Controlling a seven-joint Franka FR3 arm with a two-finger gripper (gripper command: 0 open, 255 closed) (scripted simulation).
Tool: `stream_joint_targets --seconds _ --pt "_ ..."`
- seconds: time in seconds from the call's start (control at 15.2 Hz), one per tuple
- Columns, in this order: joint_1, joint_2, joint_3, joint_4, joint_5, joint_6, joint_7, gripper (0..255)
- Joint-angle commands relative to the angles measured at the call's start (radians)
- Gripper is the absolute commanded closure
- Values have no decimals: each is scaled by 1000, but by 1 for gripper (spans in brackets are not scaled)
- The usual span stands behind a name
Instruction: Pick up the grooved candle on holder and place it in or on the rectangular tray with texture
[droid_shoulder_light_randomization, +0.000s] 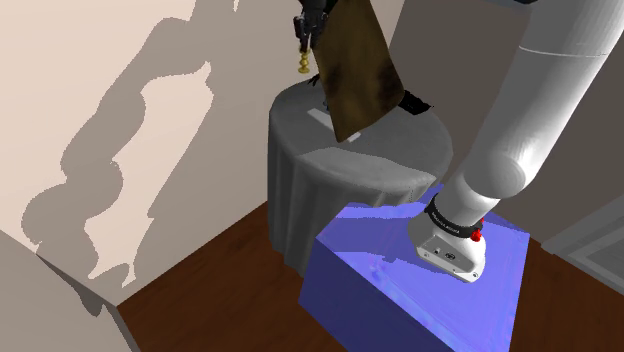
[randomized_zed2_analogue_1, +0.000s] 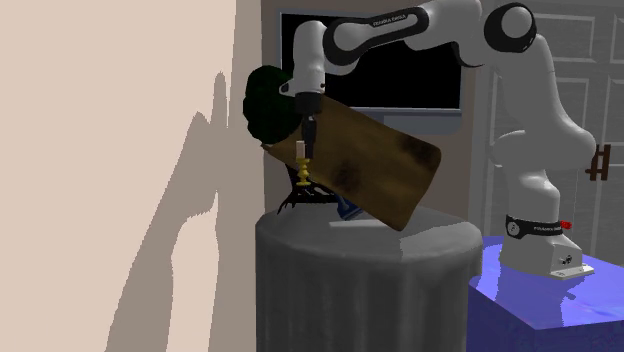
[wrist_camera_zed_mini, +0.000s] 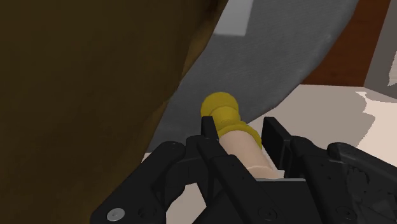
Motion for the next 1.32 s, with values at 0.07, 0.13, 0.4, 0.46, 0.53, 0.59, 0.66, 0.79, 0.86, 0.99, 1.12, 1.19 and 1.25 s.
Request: stream_joint_targets --seconds 0.07,0.13,0.4,0.46,0.53,0.59,0.66,0.79,0.86,0.99,1.12,1.19,1.25 --pt "-36 -27 -23 -34 3 7 -61 255" --pt "-49 -37 -31 -45 4 9 -82 255" --pt "-99 -68 -65 -79 7 11 -168 255" --pt "-112 -73 -74 -85 8 11 -190 255" --pt "-124 -78 -84 -89 9 11 -212 255" --pt "-137 -81 -93 -92 10 10 -234 255" --pt "-150 -84 -102 -93 11 9 -257 255" --pt "-176 -87 -121 -93 14 5 -302 255" --pt "-189 -87 -130 -91 15 3 -325 255" --pt "-215 -83 -149 -83 20 -2 -370 255" --pt "-242 -76 -168 -71 25 -8 -417 255" --pt "-256 -71 -177 -63 28 -12 -440 255" --pt "-270 -66 -186 -53 31 -16 -464 255"
